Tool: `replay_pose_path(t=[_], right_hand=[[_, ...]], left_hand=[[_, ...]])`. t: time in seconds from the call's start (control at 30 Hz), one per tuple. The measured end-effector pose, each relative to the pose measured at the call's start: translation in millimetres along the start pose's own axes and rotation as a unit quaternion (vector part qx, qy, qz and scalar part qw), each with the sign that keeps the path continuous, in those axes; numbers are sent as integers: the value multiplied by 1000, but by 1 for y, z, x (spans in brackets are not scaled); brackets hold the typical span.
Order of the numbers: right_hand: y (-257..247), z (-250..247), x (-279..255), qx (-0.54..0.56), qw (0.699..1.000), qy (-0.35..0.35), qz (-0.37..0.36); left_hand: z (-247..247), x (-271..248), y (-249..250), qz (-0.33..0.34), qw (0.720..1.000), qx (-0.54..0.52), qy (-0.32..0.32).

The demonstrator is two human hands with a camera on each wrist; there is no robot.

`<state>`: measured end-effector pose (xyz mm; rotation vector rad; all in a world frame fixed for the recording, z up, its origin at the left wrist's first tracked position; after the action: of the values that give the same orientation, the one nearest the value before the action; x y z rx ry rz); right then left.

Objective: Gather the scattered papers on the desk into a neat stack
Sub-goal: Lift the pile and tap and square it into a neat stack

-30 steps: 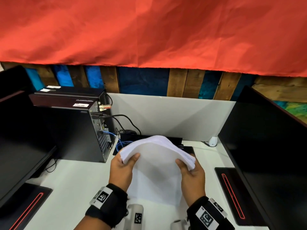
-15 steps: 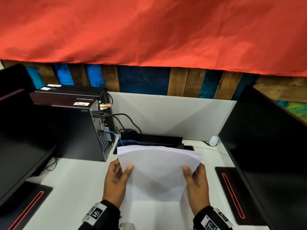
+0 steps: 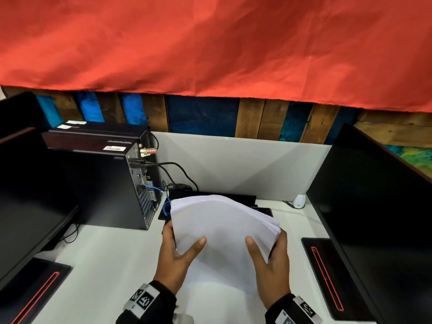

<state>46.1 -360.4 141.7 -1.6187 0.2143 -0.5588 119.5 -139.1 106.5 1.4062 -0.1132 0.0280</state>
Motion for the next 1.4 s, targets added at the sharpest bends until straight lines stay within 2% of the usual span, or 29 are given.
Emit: replay_pose_path(t=[0.13,0.2,0.3,0.33,0.43,0.57,0.7,0.8,0.93,1.07,1.17,1.27,1.4], right_hand=[[-7,-6,0,-41,998,46,-33],[-21,-5,-1,-86,991,61,-87],[-47,-6,-7,-178,957,88,-210],[-50,-4,-7,-193,952,84,-221],[-44,-1,-3,-189,958,63,-207],[-44,-4,-4,-179,958,78,-210],[-46,-3,-5,-193,957,73,-203],[-42,-10,-1,-165,967,91,-169],[-42,-5,-1,-173,968,64,-169],[-37,-11,7,-156,974,86,-137],[-42,-4,8,-184,968,72,-155],[-45,-8,12,-176,967,86,-165],[-58,-10,11,-144,966,98,-192]], left_hand=[[6,1,19,24,999,-25,5],[6,2,29,34,998,-41,26],[7,5,41,40,996,-52,64],[6,7,45,44,995,-49,77],[3,14,52,43,993,-40,105],[4,18,58,43,991,-42,122],[7,16,66,51,992,-44,105],[8,15,68,67,993,-32,88],[7,14,68,86,993,-26,81],[13,15,66,80,995,-25,54],[22,19,56,46,999,0,10],[18,24,52,40,998,39,2],[9,25,61,59,998,26,12]])
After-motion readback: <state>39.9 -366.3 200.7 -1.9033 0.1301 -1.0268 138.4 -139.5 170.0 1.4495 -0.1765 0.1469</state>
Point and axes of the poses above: each hand's wrist, its own x-axis towards the middle knuckle, its own z-axis out of the palm, y = z × x, the point moved 10 cm from there along x, towards the middle knuckle, and after that the axes turned 3 degrees about -x, right-handed, at the moved point
